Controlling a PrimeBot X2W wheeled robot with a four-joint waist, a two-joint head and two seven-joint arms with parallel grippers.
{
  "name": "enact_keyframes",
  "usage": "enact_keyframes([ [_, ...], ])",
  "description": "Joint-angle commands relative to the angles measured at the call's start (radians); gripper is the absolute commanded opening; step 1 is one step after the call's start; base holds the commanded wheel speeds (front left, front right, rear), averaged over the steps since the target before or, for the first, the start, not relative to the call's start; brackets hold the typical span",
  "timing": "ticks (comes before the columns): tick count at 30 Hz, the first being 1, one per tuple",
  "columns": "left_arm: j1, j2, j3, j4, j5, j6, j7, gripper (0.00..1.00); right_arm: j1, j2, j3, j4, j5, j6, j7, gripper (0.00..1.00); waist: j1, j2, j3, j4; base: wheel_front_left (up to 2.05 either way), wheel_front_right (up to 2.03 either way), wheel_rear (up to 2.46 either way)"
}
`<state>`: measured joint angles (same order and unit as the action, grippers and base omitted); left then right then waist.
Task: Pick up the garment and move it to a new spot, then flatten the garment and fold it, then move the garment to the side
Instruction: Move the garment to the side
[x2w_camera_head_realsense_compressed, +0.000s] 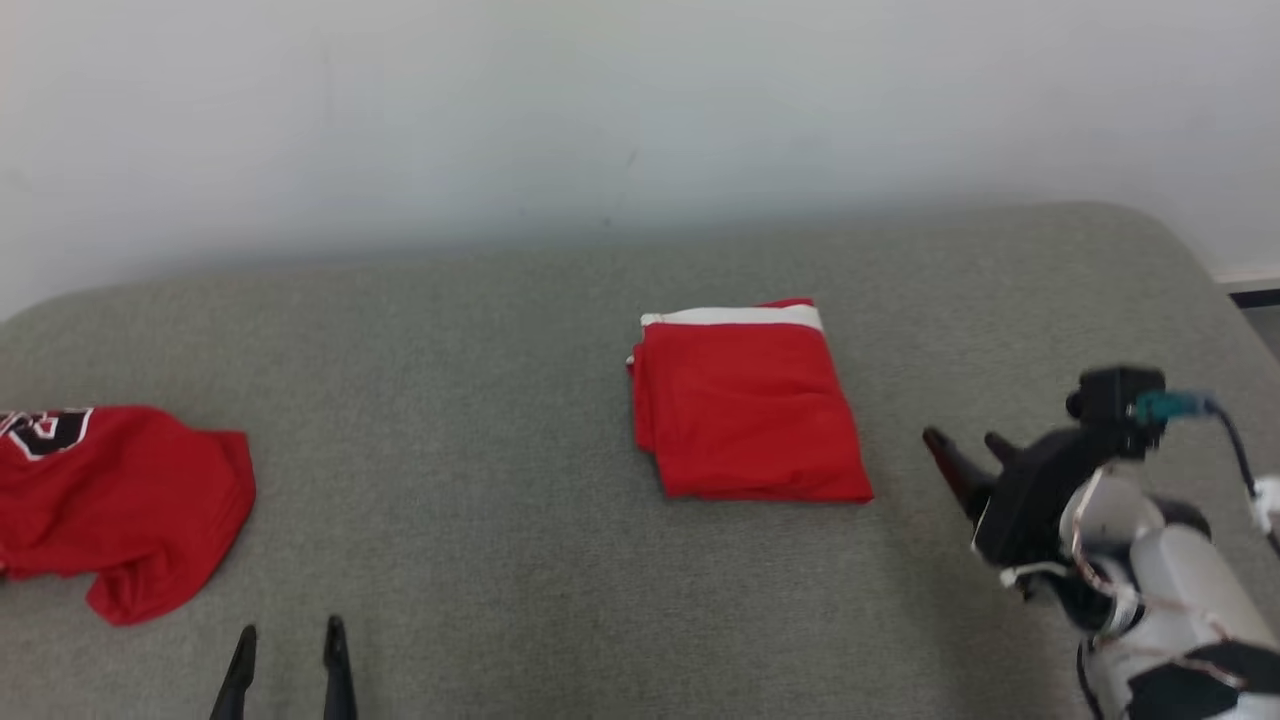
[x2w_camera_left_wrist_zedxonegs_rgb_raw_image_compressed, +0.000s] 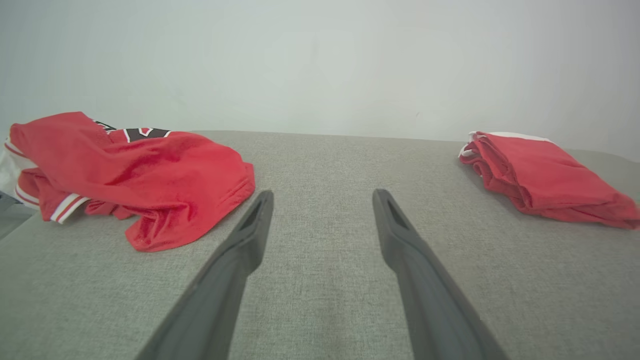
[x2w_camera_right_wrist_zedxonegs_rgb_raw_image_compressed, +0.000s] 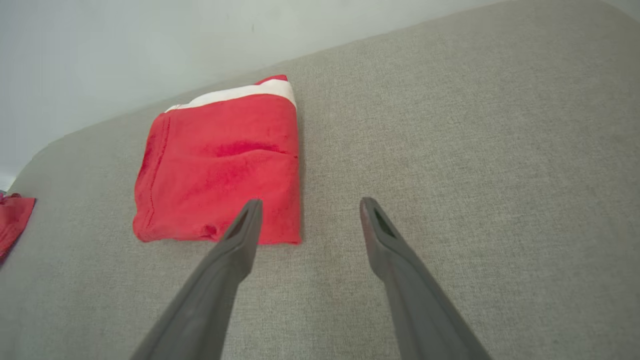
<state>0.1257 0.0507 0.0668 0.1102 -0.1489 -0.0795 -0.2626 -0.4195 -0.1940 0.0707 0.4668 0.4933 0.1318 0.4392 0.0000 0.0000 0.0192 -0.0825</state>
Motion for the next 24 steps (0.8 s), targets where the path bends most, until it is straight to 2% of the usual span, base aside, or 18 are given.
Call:
enact_keyframes([
  [1,-0.024,0.0,-0.011,-0.012,0.014,0.001,-0.003,1.0,-0.041,0.002,-0.023,0.018,0.0,-0.002,0.038,1.0,0.0,0.0,0.062,0.058,0.0,0.0,0.0],
  [4,-0.051,0.0,-0.046,-0.029,0.005,0.006,-0.003,1.0,-0.137,-0.01,-0.078,0.075,-0.053,-0.002,0.125,1.0,0.0,0.0,0.112,0.125,0.0,0.0,0.0],
  [12,-0.082,-0.001,-0.096,-0.056,0.0,0.025,-0.003,1.0,-0.237,-0.001,-0.179,0.173,-0.14,-0.002,0.203,1.0,0.0,0.0,0.171,0.223,0.0,0.0,0.0],
  [24,-0.098,-0.001,-0.157,-0.074,-0.005,0.047,-0.003,1.0,-0.287,0.03,-0.339,0.304,-0.278,-0.002,0.229,1.0,0.0,0.0,0.229,0.303,0.0,0.0,0.0],
])
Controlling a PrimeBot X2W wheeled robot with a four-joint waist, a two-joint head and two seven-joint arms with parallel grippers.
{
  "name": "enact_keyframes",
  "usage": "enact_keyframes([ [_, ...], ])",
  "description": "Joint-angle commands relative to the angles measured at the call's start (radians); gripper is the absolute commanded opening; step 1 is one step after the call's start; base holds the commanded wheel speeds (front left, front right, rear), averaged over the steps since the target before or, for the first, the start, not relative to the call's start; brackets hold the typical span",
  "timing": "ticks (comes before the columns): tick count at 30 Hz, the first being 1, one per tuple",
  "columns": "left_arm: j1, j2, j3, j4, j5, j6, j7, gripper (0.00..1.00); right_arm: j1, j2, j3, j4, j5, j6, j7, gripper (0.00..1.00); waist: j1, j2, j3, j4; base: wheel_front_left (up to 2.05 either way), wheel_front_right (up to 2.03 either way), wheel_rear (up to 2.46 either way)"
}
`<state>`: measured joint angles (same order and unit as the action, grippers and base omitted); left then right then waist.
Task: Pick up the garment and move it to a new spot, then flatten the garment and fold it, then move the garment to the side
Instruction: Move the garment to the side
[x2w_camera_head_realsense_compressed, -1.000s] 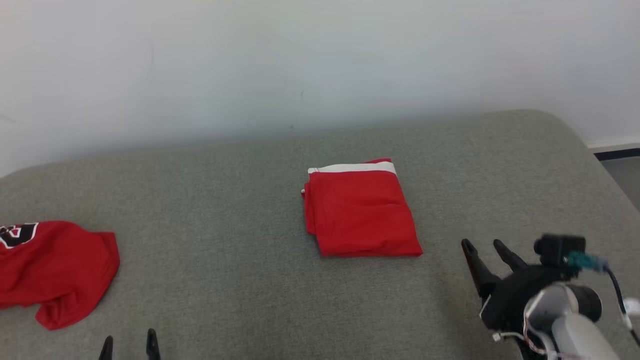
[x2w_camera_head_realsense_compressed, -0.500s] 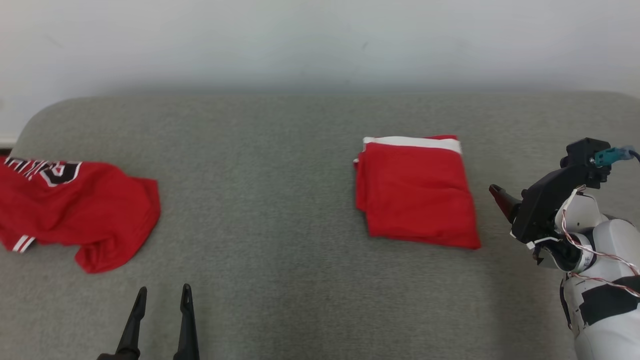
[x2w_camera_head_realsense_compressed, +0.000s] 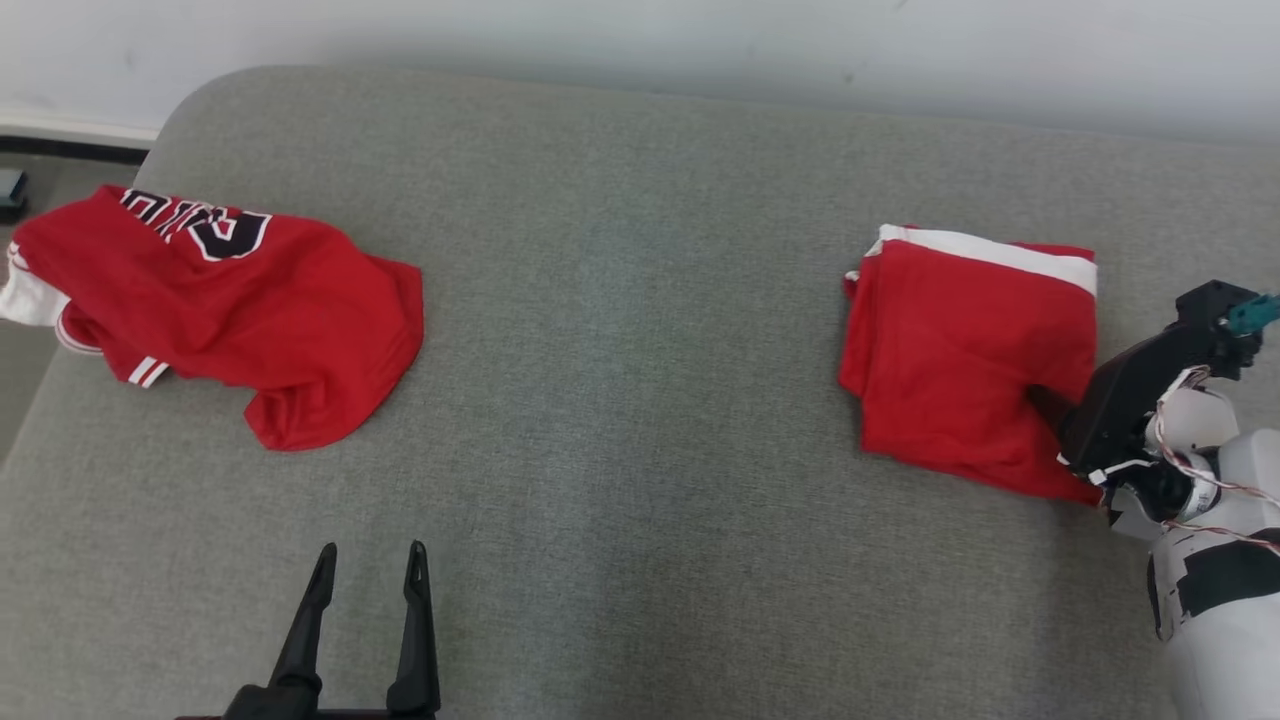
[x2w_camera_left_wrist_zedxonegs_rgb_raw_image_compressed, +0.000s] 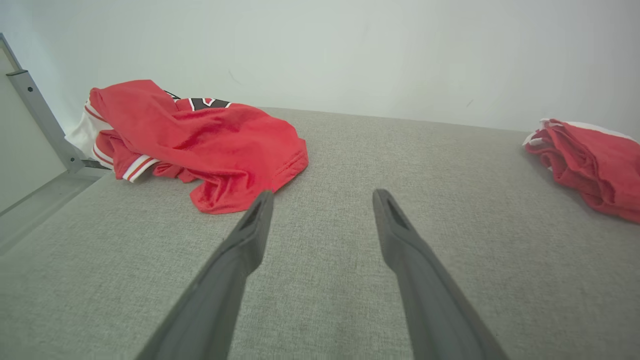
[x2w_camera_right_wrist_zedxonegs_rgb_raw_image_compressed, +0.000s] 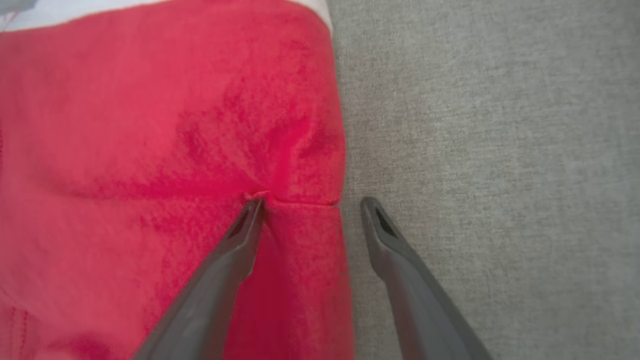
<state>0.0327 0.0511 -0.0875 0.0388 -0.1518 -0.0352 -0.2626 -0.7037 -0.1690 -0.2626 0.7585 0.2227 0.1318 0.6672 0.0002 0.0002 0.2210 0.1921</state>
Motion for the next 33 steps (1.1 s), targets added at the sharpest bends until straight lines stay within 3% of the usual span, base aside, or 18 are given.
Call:
enact_keyframes([
  [1,-0.004,-0.001,-0.008,-0.003,-0.003,0.007,-0.003,1.0,-0.002,0.01,-0.02,0.025,-0.019,-0.002,0.004,1.0,-0.0002,-0.0002,0.03,0.03,0.0,0.0,0.0],
  [3,-0.006,-0.001,-0.017,-0.002,-0.006,0.009,-0.003,1.0,0.0,0.015,-0.042,0.048,-0.038,-0.002,0.014,1.0,-0.0002,-0.0002,0.035,0.031,0.0,0.0,0.0],
  [4,-0.009,-0.001,-0.02,-0.001,-0.006,0.011,-0.003,1.0,-0.003,0.021,-0.048,0.058,-0.048,-0.002,0.021,0.74,-0.0002,-0.0002,0.037,0.028,0.0,0.0,0.0],
  [6,-0.016,-0.001,-0.022,-0.002,-0.008,0.015,-0.003,1.0,-0.008,0.035,-0.051,0.068,-0.064,-0.002,0.027,0.12,-0.0002,-0.0002,0.042,0.018,0.0,0.0,0.0],
  [7,-0.02,-0.001,-0.02,-0.003,-0.007,0.015,-0.003,1.0,-0.011,0.038,-0.046,0.069,-0.071,-0.002,0.03,0.0,-0.0002,-0.0002,0.043,0.011,0.0,0.0,0.0],
  [15,-0.04,-0.001,-0.026,-0.016,0.004,0.002,-0.003,1.0,-0.032,-0.004,-0.003,0.039,-0.09,-0.003,0.031,0.0,-0.0002,-0.0002,0.038,-0.091,0.0,0.0,0.0],
  [23,-0.082,-0.001,-0.031,-0.064,0.054,-0.022,-0.003,1.0,-0.067,-0.035,0.105,-0.017,-0.046,-0.002,0.016,0.0,-0.0002,-0.0002,0.076,-0.268,0.0,0.0,0.0],
  [33,-0.143,0.03,-0.062,-0.117,0.112,-0.064,-0.003,1.0,-0.102,-0.128,0.34,-0.051,-0.001,-0.002,-0.088,0.0,-0.0002,-0.0002,0.167,-0.48,0.0,0.0,0.0],
])
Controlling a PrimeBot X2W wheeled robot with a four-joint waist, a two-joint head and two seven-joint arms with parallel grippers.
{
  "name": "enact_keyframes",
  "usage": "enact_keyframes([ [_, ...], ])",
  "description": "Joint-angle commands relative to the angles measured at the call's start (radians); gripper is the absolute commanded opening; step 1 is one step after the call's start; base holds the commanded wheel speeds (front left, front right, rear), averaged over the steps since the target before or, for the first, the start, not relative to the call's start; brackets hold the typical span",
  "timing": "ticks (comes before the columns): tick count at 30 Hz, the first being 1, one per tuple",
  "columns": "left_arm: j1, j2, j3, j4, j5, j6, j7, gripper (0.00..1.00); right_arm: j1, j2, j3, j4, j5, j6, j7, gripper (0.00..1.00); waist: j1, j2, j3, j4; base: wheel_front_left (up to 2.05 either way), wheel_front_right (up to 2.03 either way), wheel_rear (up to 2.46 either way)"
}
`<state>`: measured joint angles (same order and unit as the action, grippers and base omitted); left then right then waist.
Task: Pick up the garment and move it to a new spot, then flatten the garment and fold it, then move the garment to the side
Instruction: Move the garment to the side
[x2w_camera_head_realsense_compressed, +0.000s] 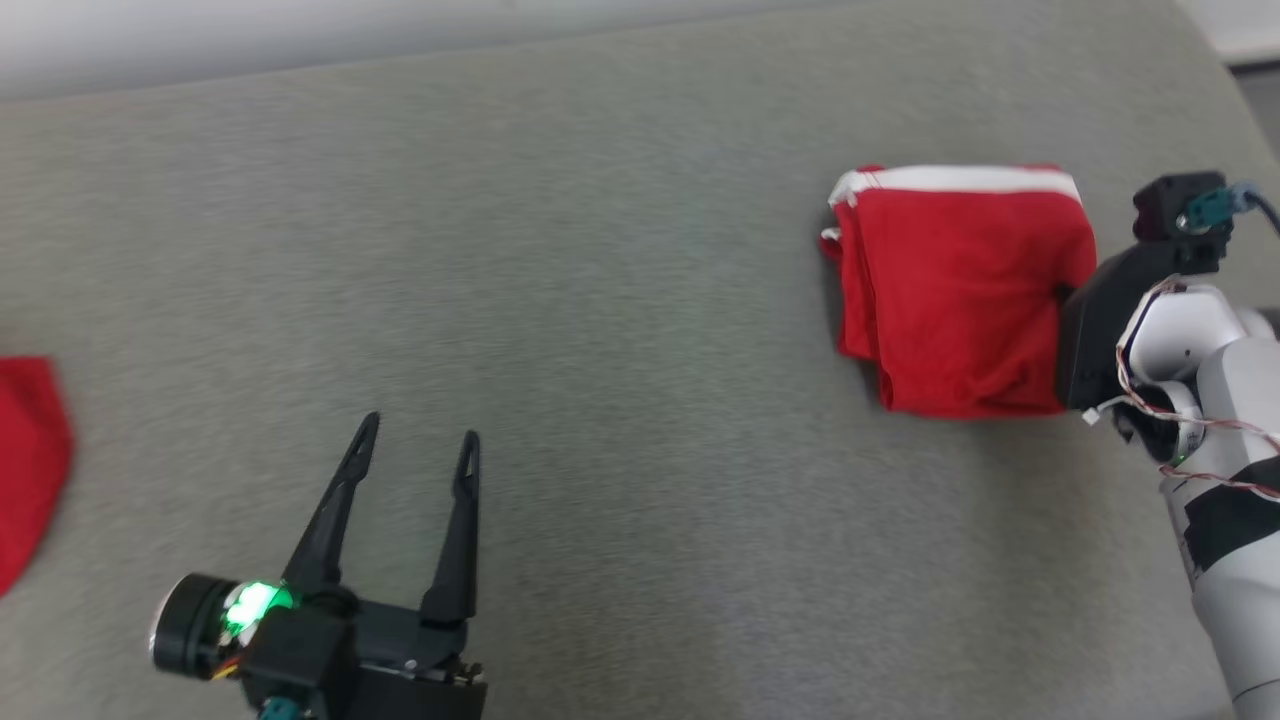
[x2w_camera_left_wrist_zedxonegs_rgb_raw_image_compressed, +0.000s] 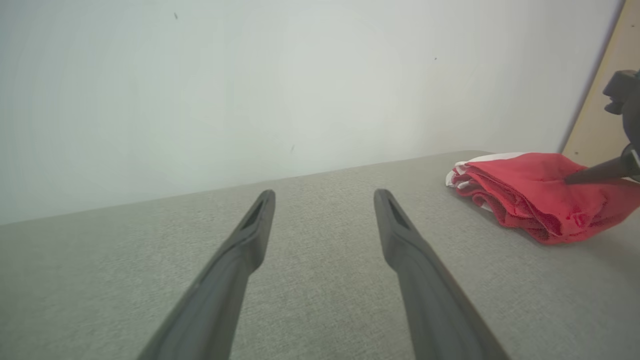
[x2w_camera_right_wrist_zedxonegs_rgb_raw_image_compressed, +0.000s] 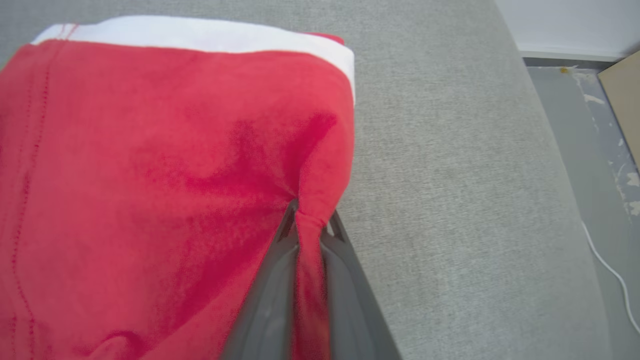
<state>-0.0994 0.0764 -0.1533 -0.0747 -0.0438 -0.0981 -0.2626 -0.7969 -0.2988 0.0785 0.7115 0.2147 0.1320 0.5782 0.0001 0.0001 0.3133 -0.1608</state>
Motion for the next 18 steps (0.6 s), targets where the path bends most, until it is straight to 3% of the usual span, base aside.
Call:
enact_keyframes([
  [1,-0.018,0.008,-0.005,-0.006,0.006,-0.007,-0.003,1.0,-0.016,-0.006,0.011,-0.003,0.014,-0.002,-0.029,0.0,-0.0001,-0.0001,0.084,-0.144,0.0,0.0,0.0],
  [9,-0.083,0.063,-0.091,-0.009,0.035,-0.023,-0.003,1.0,-0.058,-0.082,0.115,0.077,0.048,-0.002,-0.201,0.0,-0.0001,-0.0001,0.172,-0.238,0.0,0.0,0.0],
  [18,-0.097,0.135,-0.196,-0.088,0.067,-0.032,-0.003,1.0,-0.127,-0.178,0.16,0.188,-0.042,-0.002,-0.439,0.0,-0.0001,-0.0001,0.246,-0.273,0.0,0.0,0.0],
])
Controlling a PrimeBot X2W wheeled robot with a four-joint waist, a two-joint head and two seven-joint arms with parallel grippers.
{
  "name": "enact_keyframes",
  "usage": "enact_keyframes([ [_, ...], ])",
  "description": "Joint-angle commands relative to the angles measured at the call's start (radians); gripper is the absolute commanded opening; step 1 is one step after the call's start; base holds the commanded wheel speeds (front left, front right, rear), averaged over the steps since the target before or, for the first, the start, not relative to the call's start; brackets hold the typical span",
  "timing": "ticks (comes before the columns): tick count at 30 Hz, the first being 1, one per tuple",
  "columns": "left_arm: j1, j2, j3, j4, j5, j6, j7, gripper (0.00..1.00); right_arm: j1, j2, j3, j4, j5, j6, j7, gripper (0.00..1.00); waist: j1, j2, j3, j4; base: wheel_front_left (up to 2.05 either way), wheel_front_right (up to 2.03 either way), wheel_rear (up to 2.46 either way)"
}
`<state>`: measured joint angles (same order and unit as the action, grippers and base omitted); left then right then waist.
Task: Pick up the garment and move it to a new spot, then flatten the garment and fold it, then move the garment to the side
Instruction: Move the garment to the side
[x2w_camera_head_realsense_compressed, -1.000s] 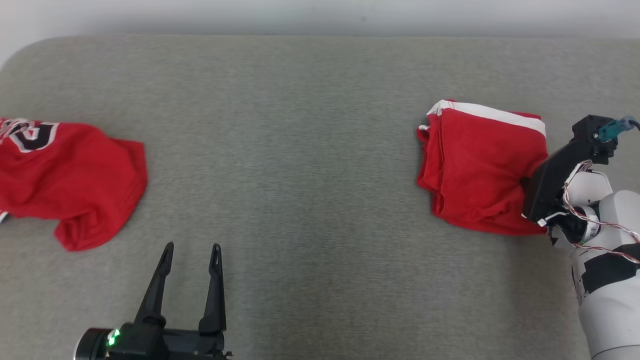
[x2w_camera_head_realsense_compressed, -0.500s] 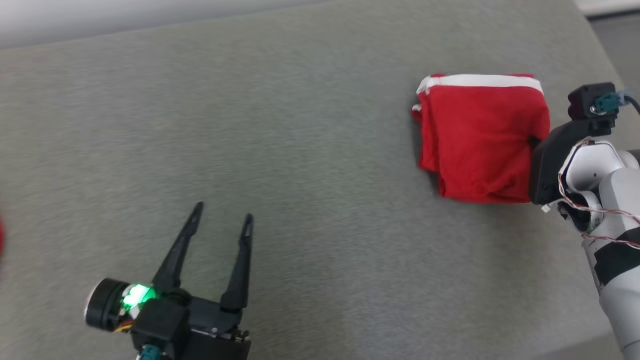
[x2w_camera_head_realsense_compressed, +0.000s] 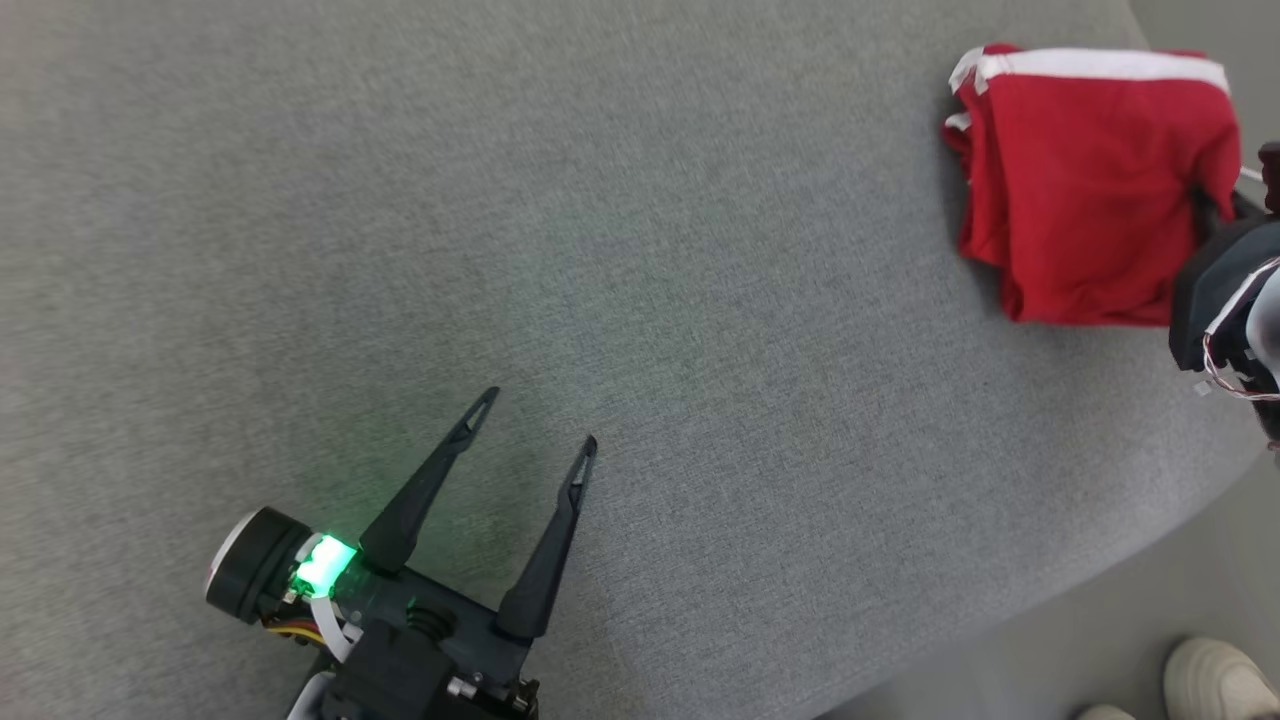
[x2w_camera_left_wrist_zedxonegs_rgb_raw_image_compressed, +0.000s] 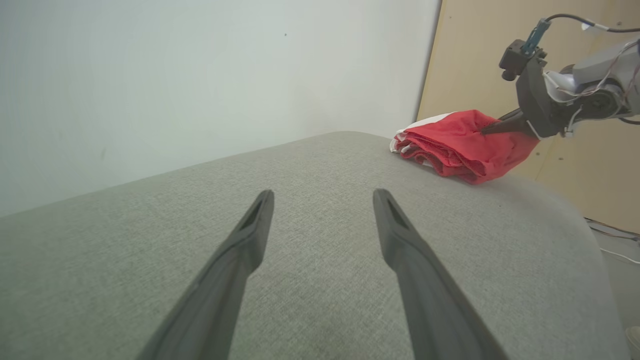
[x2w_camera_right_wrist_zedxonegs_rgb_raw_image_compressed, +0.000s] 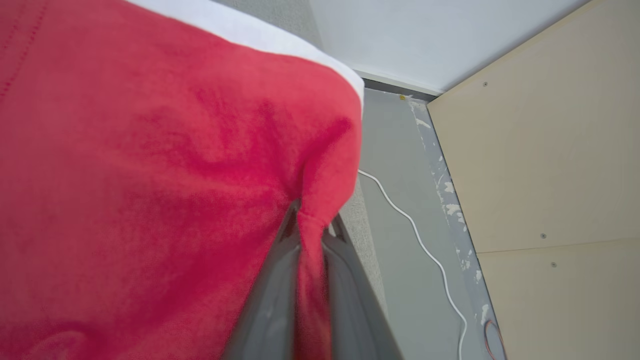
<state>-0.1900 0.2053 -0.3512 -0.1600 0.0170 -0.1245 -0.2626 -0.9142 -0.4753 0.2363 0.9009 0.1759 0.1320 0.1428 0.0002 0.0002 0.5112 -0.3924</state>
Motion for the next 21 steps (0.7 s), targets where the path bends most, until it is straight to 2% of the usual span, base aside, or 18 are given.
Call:
enact_keyframes([
  [1,-0.004,0.012,-0.008,-0.011,0.01,-0.006,-0.002,1.0,-0.016,-0.009,0.008,0.01,-0.01,-0.002,-0.032,0.0,-0.0002,-0.0002,0.055,-0.043,0.0,0.0,0.0],
  [6,0.01,0.032,-0.035,-0.05,0.014,-0.006,0.018,1.0,-0.06,-0.044,0.044,0.063,-0.049,-0.003,-0.179,0.0,-0.0002,-0.0002,0.075,-0.041,0.0,0.0,0.0],
  [11,0.036,0.049,-0.041,-0.078,0.007,-0.001,0.042,1.0,-0.109,-0.067,0.06,0.12,-0.096,-0.002,-0.267,0.01,-0.0002,-0.0002,0.08,-0.031,0.0,0.0,0.0],
  [12,0.04,0.05,-0.041,-0.083,0.004,0.002,0.044,1.0,-0.119,-0.074,0.064,0.13,-0.108,-0.002,-0.28,0.06,-0.0002,-0.0002,0.079,-0.027,0.0,0.0,0.0],
  [13,0.044,0.05,-0.041,-0.087,0.002,0.004,0.047,1.0,-0.125,-0.076,0.071,0.136,-0.119,-0.002,-0.299,0.22,-0.0002,-0.0002,0.078,-0.022,0.0,0.0,0.0],
  [14,0.05,0.051,-0.042,-0.088,0.001,0.007,0.05,1.0,-0.132,-0.081,0.074,0.144,-0.13,-0.003,-0.314,0.29,-0.0002,-0.0002,0.077,-0.018,0.0,0.0,0.0],
  [15,0.054,0.052,-0.041,-0.09,0.0,0.01,0.049,1.0,-0.138,-0.083,0.073,0.153,-0.137,-0.002,-0.325,0.28,-0.0002,-0.0002,0.076,-0.014,0.0,0.0,0.0],
  [16,0.059,0.052,-0.042,-0.092,-0.001,0.01,0.049,1.0,-0.145,-0.089,0.071,0.16,-0.151,-0.003,-0.339,0.35,-0.0002,-0.0002,0.074,-0.01,0.0,0.0,0.0],
  [17,0.064,0.052,-0.043,-0.094,-0.002,0.014,0.049,1.0,-0.153,-0.093,0.066,0.167,-0.162,-0.003,-0.351,0.69,-0.0002,-0.0002,0.074,-0.007,0.0,0.0,0.0],
  [18,0.066,0.052,-0.043,-0.095,-0.003,0.017,0.049,1.0,-0.154,-0.092,0.058,0.173,-0.17,-0.002,-0.36,1.0,-0.0002,-0.0002,0.074,-0.004,0.0,0.0,0.0],
  [21,0.069,0.05,-0.044,-0.096,-0.009,0.021,0.048,1.0,-0.144,-0.06,0.045,0.194,-0.193,-0.002,-0.377,1.0,-0.0002,-0.0002,0.077,0.001,0.0,0.0,0.0],
])
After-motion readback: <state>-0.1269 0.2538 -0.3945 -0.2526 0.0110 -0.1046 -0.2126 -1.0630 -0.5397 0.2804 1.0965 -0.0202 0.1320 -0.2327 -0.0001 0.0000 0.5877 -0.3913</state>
